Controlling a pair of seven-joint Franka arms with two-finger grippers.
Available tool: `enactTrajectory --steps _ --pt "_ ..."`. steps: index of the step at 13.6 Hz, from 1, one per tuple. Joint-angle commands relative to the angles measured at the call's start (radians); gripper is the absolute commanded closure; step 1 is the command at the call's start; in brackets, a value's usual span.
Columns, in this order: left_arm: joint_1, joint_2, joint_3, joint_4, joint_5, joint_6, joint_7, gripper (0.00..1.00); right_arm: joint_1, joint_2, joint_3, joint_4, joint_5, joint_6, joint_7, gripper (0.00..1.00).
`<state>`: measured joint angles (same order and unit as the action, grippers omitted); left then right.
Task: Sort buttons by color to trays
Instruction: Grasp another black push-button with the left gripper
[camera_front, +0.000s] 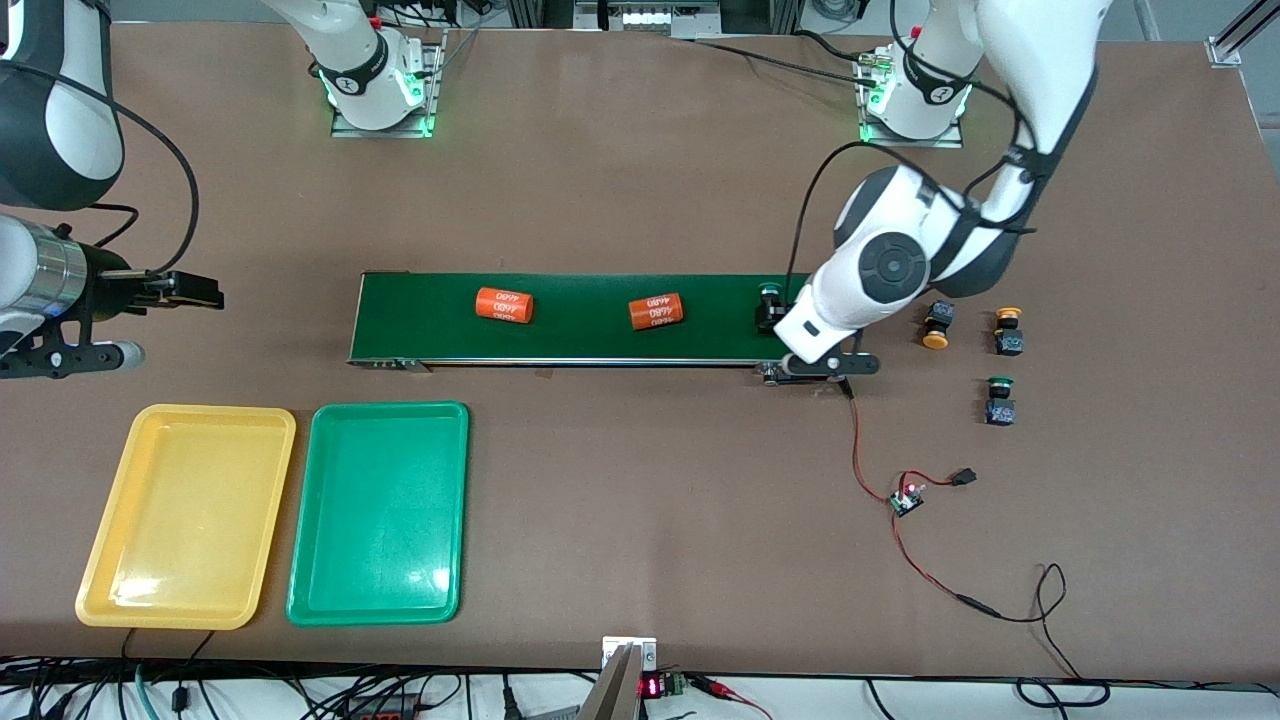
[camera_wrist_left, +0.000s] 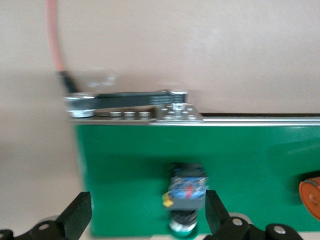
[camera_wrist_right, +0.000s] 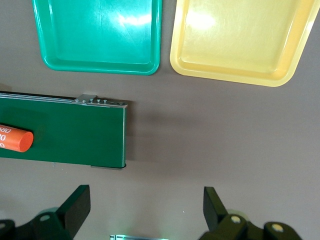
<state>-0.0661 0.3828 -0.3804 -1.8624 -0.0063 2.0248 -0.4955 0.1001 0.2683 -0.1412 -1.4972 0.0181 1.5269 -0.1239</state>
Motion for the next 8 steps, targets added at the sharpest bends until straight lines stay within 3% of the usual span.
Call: enactTrajectory --steps 1,4,8 --pt "0.017 -0.01 0.104 0.083 0.009 -0.113 0.017 0.0 -0.011 -0.003 0.003 -0.003 0.008 -0.001 -0.022 0.0" --pt "0.026 0.014 0.236 0.097 0.078 -0.101 0.257 0.0 -0.011 -0.003 0.003 -0.003 0.008 0.001 -0.022 0.0" --pt "0.045 0.131 0.348 0.216 0.111 -0.054 0.545 0.0 -0.013 -0.003 0.002 -0.003 0.006 0.005 -0.023 0.0"
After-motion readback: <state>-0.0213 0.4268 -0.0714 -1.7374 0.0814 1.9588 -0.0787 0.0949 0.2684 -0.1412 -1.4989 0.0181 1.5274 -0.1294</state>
